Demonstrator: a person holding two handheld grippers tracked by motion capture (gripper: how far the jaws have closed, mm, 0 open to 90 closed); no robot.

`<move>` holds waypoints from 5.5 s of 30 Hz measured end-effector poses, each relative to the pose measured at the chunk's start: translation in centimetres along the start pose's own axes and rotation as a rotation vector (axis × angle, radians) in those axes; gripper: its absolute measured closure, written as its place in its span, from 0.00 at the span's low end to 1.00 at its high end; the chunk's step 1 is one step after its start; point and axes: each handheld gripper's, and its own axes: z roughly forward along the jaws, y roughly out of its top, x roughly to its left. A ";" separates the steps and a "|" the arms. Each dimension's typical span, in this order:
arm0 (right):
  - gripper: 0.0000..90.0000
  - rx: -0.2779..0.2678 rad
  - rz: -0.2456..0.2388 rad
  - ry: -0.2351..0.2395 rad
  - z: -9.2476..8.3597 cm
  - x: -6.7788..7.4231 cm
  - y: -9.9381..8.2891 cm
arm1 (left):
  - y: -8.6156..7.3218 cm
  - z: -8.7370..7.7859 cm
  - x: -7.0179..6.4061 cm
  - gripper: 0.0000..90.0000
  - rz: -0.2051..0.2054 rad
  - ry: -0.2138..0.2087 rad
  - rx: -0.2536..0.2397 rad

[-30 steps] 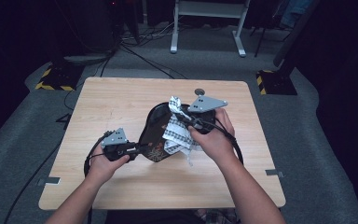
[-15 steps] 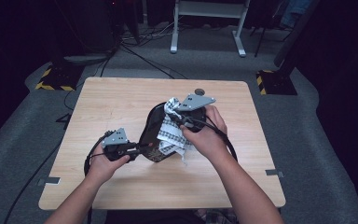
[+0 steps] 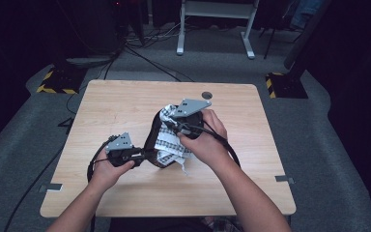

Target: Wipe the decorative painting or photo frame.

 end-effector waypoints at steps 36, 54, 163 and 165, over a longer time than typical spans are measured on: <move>0.90 0.042 0.059 -0.065 -0.4 -2.5 -1.6 | 0.1 0.0 0.0 0.87 0.000 0.002 0.009; 0.90 0.053 0.017 0.032 1.1 0.1 -0.8 | 0.1 0.0 0.0 0.87 -0.005 -0.001 0.011; 0.89 0.166 0.124 -0.062 1.0 -3.9 -4.4 | 0.1 0.3 -0.3 0.86 0.006 0.010 0.027; 0.89 0.166 0.115 -0.055 1.1 -3.6 -4.3 | 0.2 0.3 -0.3 0.86 0.007 0.011 0.027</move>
